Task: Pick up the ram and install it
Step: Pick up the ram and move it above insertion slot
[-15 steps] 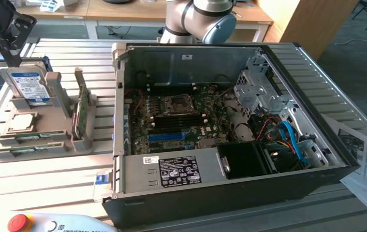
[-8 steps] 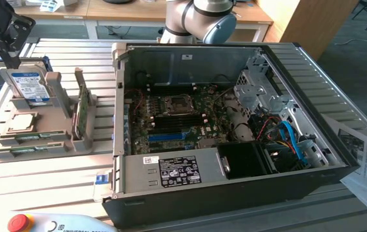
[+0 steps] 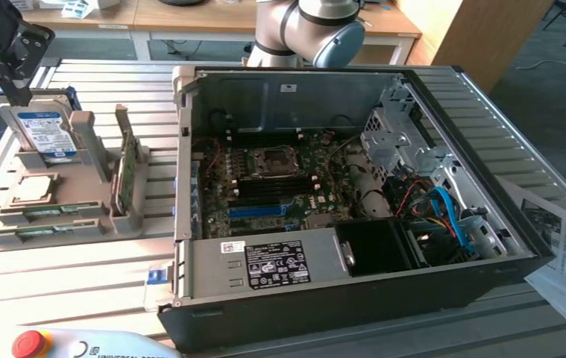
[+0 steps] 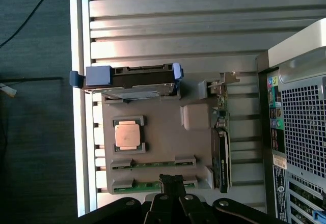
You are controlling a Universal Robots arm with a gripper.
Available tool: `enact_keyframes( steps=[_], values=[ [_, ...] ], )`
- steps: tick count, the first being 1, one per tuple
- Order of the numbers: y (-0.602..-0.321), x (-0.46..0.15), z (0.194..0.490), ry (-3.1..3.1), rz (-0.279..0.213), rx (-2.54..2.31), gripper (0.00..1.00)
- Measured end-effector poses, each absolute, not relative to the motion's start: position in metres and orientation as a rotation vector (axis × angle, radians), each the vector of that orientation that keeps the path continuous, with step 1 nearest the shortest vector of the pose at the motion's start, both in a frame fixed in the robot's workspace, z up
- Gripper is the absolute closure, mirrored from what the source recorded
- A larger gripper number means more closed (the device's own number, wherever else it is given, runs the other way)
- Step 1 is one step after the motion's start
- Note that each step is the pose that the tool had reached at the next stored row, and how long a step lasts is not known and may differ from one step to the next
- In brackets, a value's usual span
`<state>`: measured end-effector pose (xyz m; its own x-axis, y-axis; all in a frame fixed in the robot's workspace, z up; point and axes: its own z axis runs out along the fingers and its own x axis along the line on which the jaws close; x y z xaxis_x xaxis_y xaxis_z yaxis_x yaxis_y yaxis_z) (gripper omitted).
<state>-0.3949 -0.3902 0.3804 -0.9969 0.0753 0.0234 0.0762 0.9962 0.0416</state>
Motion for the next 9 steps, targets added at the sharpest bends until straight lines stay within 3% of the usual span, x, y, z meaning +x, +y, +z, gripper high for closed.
enact_keyframes(
  steps=[9],
  values=[
    [-0.3902,-0.3949,0.3804,-3.117,-0.066,-0.097,0.89]
  ],
)
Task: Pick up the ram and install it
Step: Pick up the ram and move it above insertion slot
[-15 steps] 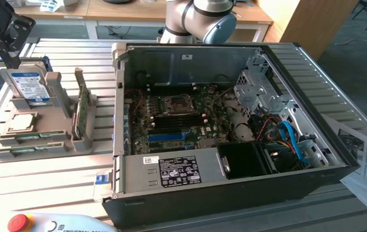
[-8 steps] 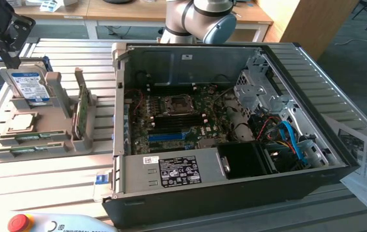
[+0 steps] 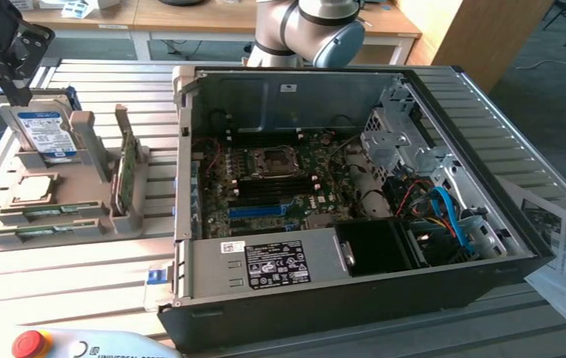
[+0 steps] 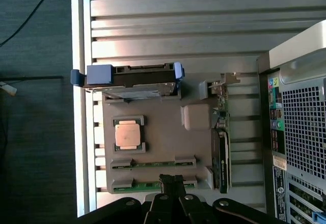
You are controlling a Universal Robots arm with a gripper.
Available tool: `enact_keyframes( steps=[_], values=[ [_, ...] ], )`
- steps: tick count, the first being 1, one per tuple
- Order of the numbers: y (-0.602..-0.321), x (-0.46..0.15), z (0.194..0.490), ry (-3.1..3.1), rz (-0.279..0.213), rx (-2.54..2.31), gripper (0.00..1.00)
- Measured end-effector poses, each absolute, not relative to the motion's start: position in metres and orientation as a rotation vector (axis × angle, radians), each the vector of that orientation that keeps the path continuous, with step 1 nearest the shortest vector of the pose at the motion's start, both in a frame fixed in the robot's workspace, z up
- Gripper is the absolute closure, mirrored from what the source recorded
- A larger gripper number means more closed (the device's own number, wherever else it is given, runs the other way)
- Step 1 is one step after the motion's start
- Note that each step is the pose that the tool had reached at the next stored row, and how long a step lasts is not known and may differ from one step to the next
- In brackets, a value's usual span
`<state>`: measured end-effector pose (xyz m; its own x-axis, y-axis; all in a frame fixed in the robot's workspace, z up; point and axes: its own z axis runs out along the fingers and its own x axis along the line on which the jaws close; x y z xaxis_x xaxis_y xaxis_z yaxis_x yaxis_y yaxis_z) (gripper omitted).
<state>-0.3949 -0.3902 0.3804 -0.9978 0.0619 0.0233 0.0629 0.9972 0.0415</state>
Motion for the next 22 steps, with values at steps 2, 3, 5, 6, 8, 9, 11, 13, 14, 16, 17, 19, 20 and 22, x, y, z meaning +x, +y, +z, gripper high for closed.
enact_keyframes(
  steps=[2,3,5,6,8,9,11,13,14,16,17,19,20,22],
  values=[
    [-0.3902,-0.3949,0.3804,-3.118,-0.066,-0.076,0.89],
    [-0.3902,-0.3949,0.3804,-3.118,-0.066,-0.064,0.89],
    [-0.3902,-0.3949,0.3804,-3.118,-0.065,-0.04,0.89],
    [-0.3902,-0.3949,0.3804,-3.118,-0.065,-0.027,0.89],
    [-0.3902,-0.3949,0.3804,-3.118,-0.065,-0.003,0.89],
    [-0.3902,-0.3949,0.3804,-3.117,-0.065,0.011,0.89],
    [-0.3902,-0.3949,0.3804,-3.117,-0.064,0.037,0.89],
    [-0.3902,-0.3949,0.3804,-3.116,-0.064,0.063,0.89],
    [-0.3902,-0.3949,0.3804,-3.116,-0.064,0.076,0.89],
    [-0.3902,-0.3949,0.3804,-3.114,-0.064,0.105,0.89],
    [-0.3902,-0.3949,0.3804,-3.114,-0.063,0.119,0.89],
    [-0.3902,-0.3949,0.3804,-3.112,-0.063,0.15,0.89],
    [-0.3902,-0.3949,0.3804,-3.111,-0.063,0.167,0.89],
    [-0.3902,-0.3949,0.3804,-3.108,-0.062,0.202,0.89]
  ],
)
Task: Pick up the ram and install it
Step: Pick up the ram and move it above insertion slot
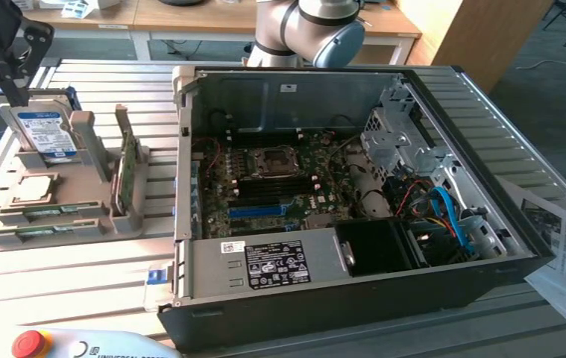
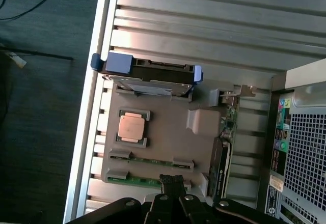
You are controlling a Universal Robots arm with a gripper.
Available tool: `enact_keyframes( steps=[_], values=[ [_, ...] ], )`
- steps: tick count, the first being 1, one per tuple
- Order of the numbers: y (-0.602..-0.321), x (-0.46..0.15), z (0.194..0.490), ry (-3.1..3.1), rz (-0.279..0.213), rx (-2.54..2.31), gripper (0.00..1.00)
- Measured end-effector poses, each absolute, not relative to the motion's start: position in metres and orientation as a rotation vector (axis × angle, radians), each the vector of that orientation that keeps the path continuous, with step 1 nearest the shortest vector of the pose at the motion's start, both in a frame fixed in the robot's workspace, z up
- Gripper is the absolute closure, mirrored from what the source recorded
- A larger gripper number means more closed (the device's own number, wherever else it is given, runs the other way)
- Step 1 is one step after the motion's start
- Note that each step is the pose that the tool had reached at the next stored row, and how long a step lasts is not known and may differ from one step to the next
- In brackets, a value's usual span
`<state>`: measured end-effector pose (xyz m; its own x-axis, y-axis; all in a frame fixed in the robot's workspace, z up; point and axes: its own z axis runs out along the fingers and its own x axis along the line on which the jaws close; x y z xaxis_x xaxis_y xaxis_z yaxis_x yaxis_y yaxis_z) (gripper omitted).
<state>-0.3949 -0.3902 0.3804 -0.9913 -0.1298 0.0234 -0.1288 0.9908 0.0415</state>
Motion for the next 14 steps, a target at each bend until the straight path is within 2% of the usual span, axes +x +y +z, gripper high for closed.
enact_keyframes(
  steps=[14],
  values=[
    [-0.3902,-0.3949,0.3802,-3.074,-0.058,0.481,0.89]
  ],
)
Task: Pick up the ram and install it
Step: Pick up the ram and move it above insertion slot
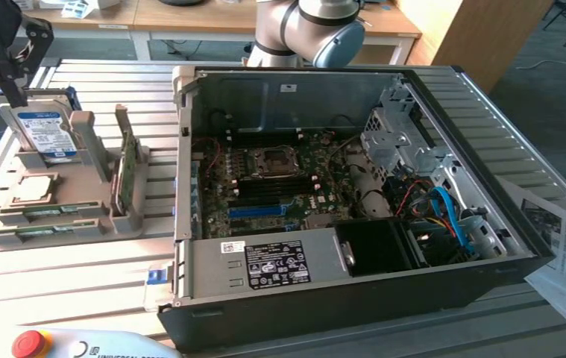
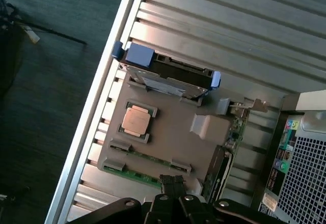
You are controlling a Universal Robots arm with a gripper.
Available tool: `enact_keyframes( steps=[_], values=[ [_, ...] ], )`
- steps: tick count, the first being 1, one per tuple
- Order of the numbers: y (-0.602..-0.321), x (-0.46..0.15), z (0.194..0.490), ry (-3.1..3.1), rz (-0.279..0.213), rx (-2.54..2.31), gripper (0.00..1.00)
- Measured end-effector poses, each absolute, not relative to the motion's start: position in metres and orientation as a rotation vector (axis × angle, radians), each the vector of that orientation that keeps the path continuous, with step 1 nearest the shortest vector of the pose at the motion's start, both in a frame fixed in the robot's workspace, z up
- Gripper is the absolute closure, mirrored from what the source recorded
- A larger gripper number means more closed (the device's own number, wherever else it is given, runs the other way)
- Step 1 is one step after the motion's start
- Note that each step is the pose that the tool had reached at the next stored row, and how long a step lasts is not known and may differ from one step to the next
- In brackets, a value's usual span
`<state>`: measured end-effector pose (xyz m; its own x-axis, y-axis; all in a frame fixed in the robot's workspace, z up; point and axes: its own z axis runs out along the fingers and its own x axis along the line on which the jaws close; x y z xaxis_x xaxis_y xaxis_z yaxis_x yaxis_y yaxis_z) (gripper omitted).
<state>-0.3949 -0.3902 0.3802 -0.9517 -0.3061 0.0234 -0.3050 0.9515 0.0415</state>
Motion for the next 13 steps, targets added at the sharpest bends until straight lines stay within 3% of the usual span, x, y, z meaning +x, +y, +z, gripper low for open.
enact_keyframes(
  steps=[13],
  values=[
    [-0.3902,-0.3949,0.3802,-3.05,-0.056,0.606,0.89]
  ],
)
